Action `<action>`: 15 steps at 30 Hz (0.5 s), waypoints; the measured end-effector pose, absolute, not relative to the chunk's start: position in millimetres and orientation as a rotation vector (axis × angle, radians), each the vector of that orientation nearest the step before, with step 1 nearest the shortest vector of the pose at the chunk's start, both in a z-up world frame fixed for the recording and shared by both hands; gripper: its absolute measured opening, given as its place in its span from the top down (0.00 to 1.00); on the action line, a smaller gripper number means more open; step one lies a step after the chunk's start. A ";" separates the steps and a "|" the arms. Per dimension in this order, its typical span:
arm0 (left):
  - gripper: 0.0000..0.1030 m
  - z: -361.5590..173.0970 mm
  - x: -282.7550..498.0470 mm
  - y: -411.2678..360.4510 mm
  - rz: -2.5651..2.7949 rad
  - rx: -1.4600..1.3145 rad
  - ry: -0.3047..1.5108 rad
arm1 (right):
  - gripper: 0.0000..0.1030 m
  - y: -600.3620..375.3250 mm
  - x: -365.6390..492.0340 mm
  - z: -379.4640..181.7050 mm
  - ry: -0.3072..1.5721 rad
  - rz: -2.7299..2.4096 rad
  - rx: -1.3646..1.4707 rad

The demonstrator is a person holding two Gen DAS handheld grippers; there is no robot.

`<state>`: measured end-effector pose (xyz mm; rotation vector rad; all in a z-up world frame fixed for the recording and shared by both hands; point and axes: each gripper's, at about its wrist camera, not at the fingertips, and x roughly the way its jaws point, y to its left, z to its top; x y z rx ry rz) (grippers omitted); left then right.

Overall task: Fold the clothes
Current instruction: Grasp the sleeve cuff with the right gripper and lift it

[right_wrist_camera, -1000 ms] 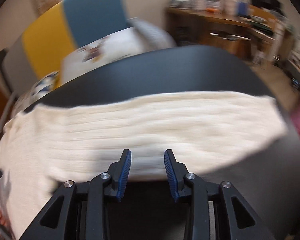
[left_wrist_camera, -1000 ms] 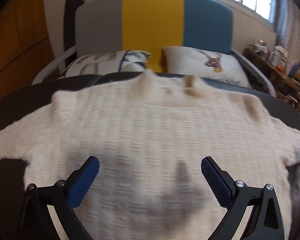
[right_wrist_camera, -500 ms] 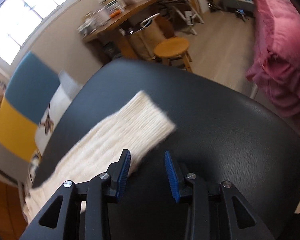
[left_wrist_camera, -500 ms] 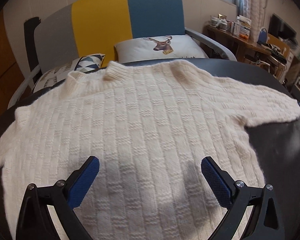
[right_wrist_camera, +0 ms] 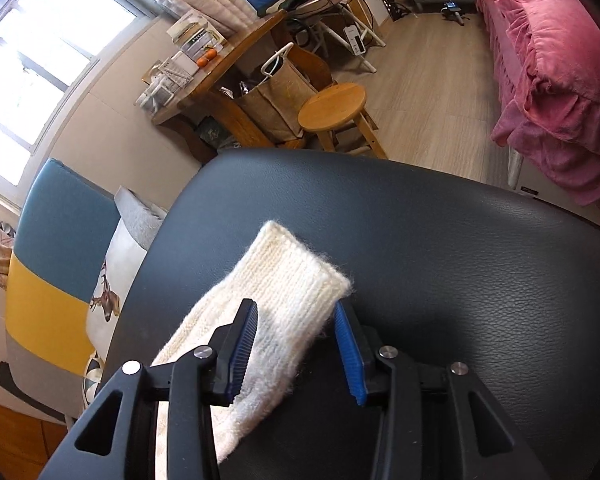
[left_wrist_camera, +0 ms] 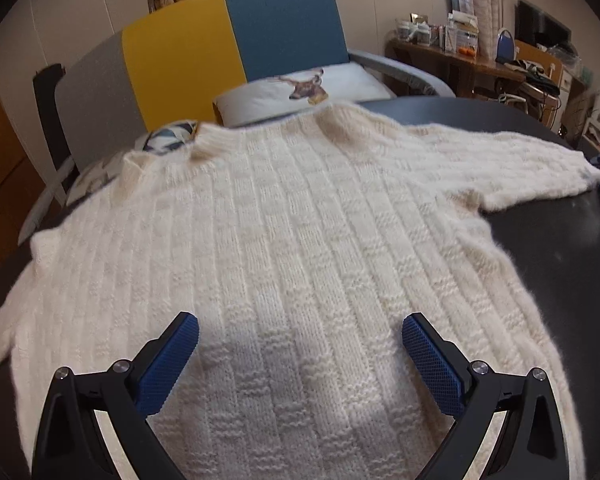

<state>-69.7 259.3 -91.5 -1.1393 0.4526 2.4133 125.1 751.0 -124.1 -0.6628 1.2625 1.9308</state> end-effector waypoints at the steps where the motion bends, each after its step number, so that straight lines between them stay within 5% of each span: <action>1: 0.00 -93.1 -70.8 258.7 2.408 -1.150 0.443 | 0.61 750.6 123.3 -124.7 1.262 1.933 -0.660; 6: 0.00 -94.5 -72.2 257.3 2.395 -1.167 0.414 | 0.62 747.0 113.8 -125.7 1.221 1.924 -0.667; 10: 0.00 -95.6 -73.3 256.2 2.383 -1.181 0.390 | 0.94 744.3 107.4 -126.5 1.178 1.939 -0.691; 15: 0.00 -96.6 -74.5 254.7 2.370 -1.195 0.363 | 0.94 741.0 100.6 -127.3 1.135 1.954 -0.714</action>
